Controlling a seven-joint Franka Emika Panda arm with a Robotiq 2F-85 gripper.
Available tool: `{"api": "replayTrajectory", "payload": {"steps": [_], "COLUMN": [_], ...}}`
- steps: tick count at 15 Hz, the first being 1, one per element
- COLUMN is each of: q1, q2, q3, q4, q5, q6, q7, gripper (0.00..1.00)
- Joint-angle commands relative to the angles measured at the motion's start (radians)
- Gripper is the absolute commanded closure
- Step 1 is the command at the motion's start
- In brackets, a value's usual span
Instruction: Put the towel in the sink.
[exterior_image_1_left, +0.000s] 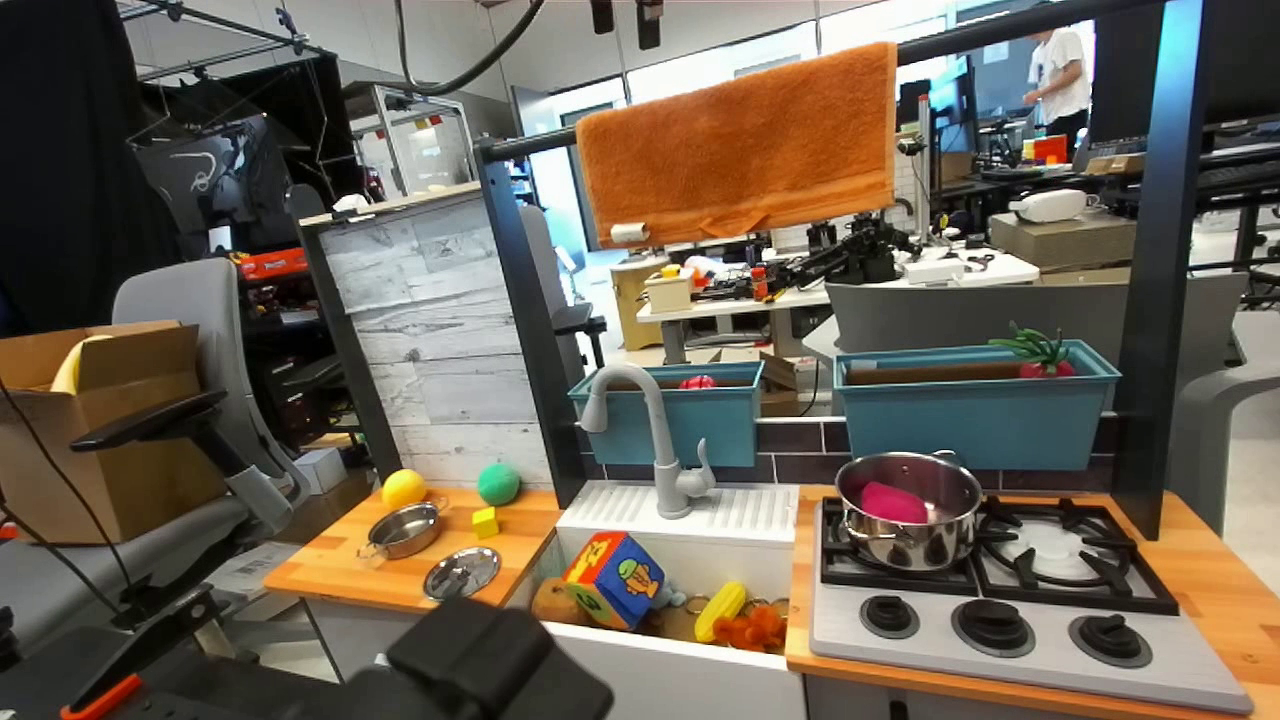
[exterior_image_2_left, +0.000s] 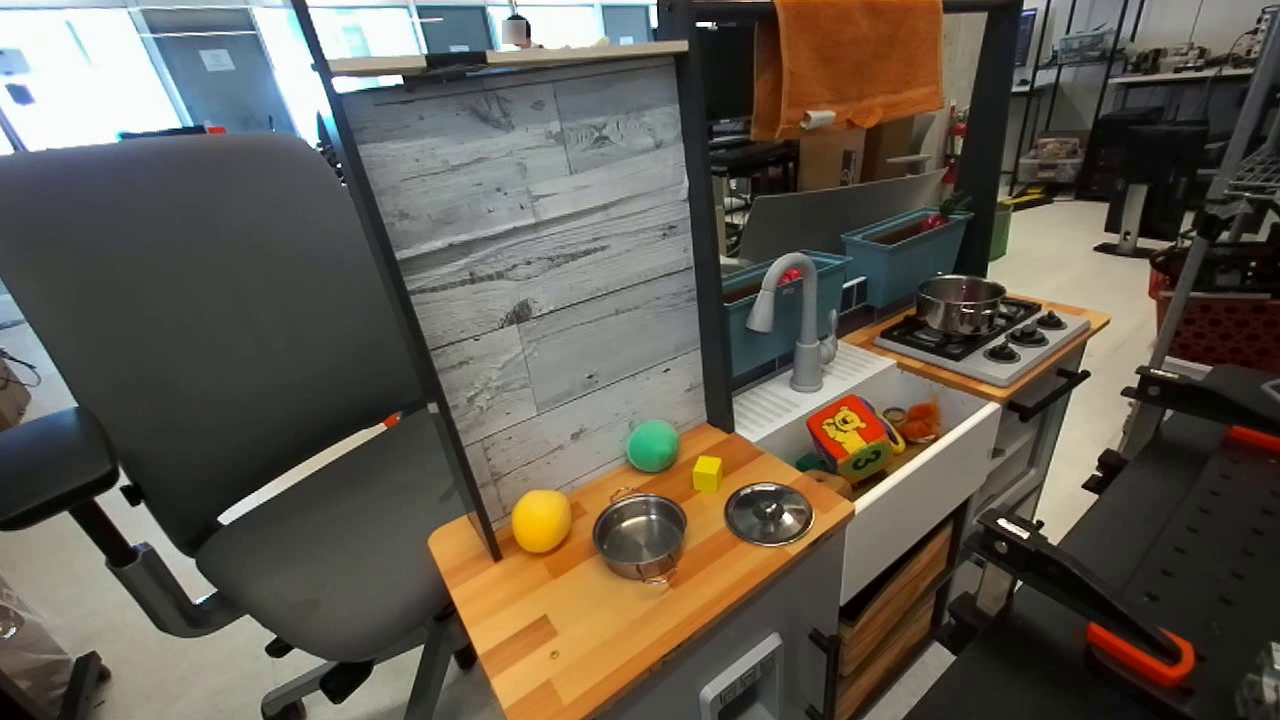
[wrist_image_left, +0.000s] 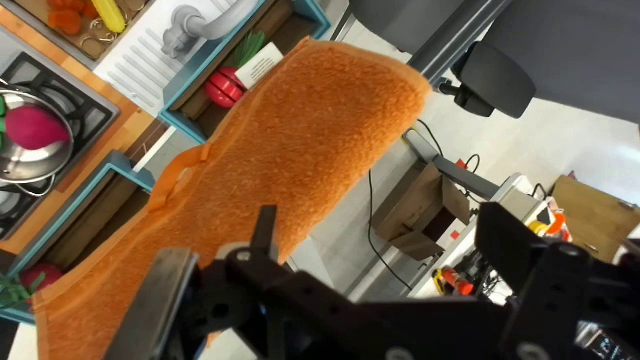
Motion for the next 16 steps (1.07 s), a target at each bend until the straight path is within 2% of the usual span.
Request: {"api": "replayTrajectory", "payload": {"steps": [1, 10, 11, 13, 16], "q1": [-0.042, -0.046, -0.048, -0.050, -0.037], "q2": [0.056, 0.163, 0.169, 0.168, 0.162], "q3": [0.020, 0.012, 0.017, 0.022, 0.008], "q4": [0.069, 0.093, 0.105, 0.117, 0.121], "q5": [-0.022, -0.085, -0.082, -0.081, -0.067], "q6": [-0.020, -0.056, -0.060, -0.066, -0.064], "q7": [0.048, 0.147, 0.150, 0.161, 0.161], "gripper": [0.00, 0.00, 0.23, 0.32, 0.58]}}
